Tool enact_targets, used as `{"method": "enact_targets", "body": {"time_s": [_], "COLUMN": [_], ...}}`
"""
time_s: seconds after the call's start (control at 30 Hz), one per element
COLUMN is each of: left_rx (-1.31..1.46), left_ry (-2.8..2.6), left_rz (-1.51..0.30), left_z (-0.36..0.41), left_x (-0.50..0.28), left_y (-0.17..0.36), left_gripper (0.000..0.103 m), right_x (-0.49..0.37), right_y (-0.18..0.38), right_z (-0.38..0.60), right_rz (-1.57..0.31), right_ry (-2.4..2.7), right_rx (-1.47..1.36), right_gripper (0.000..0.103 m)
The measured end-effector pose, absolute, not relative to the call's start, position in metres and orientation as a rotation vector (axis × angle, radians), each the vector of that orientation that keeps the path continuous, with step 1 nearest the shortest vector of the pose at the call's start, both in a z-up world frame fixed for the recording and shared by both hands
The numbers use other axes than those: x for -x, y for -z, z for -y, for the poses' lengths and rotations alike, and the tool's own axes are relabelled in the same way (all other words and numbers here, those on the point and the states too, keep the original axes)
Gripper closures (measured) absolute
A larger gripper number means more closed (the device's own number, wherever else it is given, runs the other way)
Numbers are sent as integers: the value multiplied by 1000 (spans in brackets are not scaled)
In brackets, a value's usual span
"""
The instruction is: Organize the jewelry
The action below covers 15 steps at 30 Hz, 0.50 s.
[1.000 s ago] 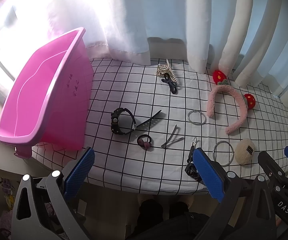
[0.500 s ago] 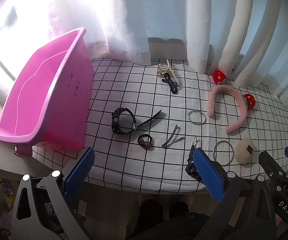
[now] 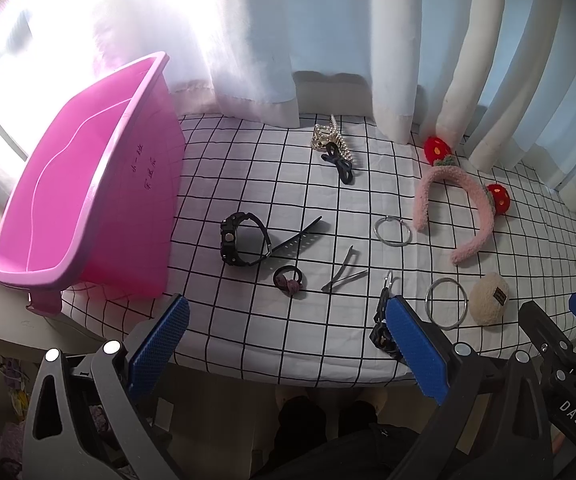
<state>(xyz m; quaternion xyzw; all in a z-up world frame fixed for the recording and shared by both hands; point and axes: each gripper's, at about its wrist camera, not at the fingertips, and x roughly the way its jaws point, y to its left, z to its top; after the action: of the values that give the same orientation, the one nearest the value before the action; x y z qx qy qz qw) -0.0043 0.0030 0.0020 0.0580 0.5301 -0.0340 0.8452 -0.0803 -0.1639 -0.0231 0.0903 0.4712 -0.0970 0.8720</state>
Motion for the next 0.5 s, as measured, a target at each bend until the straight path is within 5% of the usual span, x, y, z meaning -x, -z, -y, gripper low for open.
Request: {"method": "enact_targets", "body": {"time_s": [0.5], "left_rx": [-87], "left_ry": [91], "left_rz": [-1197], "left_z": [-4], "left_x": [7], "left_y": [34], "left_gripper": [6], "right_x": [94], "right_y": [55], "right_z": [182], "right_rz": [-1022], "right_ry": [197], "right_rx": [-261], "right_gripper": [9]}}
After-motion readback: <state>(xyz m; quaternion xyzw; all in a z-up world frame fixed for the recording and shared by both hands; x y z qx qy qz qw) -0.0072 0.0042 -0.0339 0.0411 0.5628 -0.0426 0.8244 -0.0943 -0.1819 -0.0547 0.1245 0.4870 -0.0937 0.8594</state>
